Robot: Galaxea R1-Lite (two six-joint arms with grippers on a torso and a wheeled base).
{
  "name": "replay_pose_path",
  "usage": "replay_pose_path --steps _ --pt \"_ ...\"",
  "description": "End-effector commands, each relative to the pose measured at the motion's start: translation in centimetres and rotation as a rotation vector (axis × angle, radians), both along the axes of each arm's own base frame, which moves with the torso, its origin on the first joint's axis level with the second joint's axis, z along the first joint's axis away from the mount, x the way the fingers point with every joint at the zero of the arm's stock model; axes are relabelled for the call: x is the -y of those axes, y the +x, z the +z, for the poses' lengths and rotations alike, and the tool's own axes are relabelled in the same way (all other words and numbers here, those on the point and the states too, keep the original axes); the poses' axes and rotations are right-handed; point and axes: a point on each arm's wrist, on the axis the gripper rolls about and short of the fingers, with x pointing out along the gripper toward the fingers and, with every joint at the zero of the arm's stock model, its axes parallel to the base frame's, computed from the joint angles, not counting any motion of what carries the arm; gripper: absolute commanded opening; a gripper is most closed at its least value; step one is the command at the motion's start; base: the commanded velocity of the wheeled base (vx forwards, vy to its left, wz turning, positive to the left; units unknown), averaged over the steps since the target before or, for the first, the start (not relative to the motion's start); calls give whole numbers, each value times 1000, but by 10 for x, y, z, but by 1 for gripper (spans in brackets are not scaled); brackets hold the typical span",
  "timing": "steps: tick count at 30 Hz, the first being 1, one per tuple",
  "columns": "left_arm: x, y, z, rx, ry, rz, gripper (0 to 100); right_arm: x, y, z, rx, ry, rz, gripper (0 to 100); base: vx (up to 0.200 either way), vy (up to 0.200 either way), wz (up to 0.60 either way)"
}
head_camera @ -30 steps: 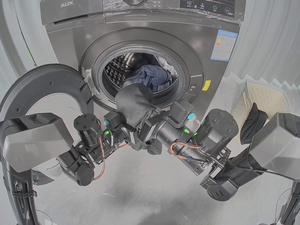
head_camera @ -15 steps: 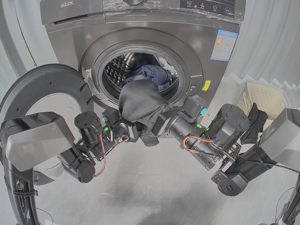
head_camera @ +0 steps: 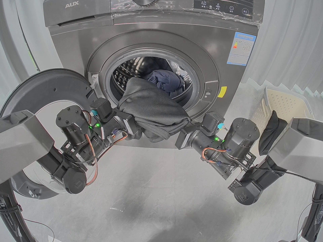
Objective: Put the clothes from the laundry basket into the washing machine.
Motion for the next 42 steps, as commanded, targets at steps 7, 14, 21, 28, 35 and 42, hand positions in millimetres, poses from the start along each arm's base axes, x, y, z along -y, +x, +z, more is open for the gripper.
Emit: replay_pose_path --steps 7,14,21,28,35,42 --pt "-3 -12 13 26 -12 -12 0 -9 8 -22 -27 -32 9 0 0 0 0" --pt "-3 -20 11 19 4 -12 0 -7 -2 -1 12 0 27 100 0 0 0" --pt "-6 -42 25 33 -11 -38 0 29 -46 6 -7 -111 106 100 0 0 0" --pt "-13 -52 27 32 0 -26 0 72 -93 -21 -118 -266 184 100 0 0 0" --pt "-17 -62 14 -22 29 -31 0 85 -83 -17 -115 -256 117 100 0 0 0" --pt "-26 -72 0 -67 89 -13 0 98 -61 -9 -90 -224 21 100 0 0 0"
